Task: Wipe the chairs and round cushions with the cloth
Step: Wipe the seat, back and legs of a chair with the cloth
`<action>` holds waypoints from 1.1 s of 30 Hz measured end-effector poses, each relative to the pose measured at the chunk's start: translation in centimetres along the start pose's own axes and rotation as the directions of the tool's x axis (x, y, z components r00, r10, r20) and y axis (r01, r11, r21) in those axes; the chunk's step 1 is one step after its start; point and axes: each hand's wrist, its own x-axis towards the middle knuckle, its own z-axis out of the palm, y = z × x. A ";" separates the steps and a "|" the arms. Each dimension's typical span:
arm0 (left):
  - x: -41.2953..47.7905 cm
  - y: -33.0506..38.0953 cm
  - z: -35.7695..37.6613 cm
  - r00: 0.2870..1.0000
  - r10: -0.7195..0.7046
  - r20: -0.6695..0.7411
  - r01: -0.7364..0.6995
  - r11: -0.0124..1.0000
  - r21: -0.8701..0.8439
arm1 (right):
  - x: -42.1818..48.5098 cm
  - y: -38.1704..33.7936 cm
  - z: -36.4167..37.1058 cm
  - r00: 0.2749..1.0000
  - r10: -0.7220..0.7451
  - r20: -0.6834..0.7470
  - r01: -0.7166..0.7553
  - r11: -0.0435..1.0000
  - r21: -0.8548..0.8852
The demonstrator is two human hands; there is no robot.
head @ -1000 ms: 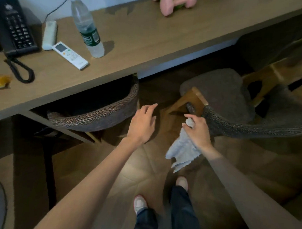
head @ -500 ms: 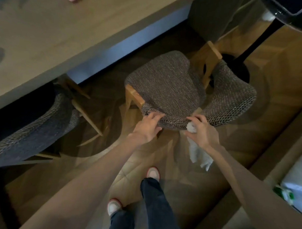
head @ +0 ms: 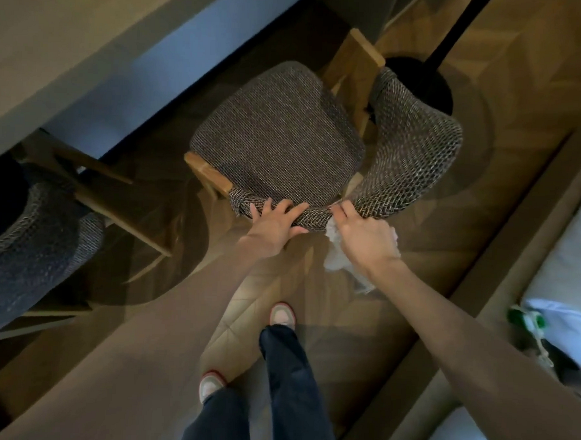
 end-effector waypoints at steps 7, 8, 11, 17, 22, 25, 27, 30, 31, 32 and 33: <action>-3.6 4.8 5.0 0.996 0.082 -0.032 -0.084 0.995 -0.050 | -5.8 2.7 3.7 0.995 -0.022 -0.097 0.011 0.994 -0.108; -4.2 5.2 5.8 0.996 0.085 -0.024 -0.086 0.995 -0.047 | -6.8 2.8 4.3 0.991 -0.032 -0.127 0.018 0.994 -0.108; -6.3 6.3 7.7 0.993 0.118 0.000 -0.118 0.992 -0.046 | -9.8 2.3 5.1 0.985 -0.031 -0.167 0.024 0.999 -0.042; -9.5 6.1 9.0 0.985 0.170 0.031 -0.166 0.980 -0.112 | -13.6 -0.5 3.7 0.979 0.161 0.125 -0.179 0.971 0.159; -10.1 1.3 7.1 0.984 0.098 -0.151 -0.128 0.971 -0.204 | -10.8 -3.1 1.1 0.978 0.208 0.025 -0.205 0.927 0.313; -10.4 -3.7 6.1 0.963 -0.021 -0.268 -0.034 0.980 -0.196 | -8.6 -5.1 0.8 0.981 0.186 0.054 -0.190 0.863 0.468; -10.6 -7.2 5.8 0.968 -0.037 -0.250 -0.006 0.986 -0.168 | -7.3 -6.6 1.5 0.978 0.177 0.107 -0.206 0.812 0.546; -10.7 -11.0 5.7 0.972 0.047 -0.229 -0.055 0.998 -0.030 | -5.8 -9.3 3.3 0.971 0.164 0.172 -0.235 0.771 0.591; -10.5 -11.9 5.7 0.975 0.070 -0.209 -0.071 0.997 0.004 | -5.5 -10.3 4.0 0.966 0.173 0.194 -0.257 0.753 0.606; -10.1 -12.5 5.5 0.979 0.089 -0.186 -0.087 0.996 0.021 | -5.3 -11.3 4.7 0.958 0.196 0.209 -0.285 0.727 0.625; -9.5 -13.1 5.3 0.980 0.102 -0.169 -0.099 0.995 0.024 | -5.0 -12.3 5.3 0.949 0.231 0.213 -0.314 0.696 0.645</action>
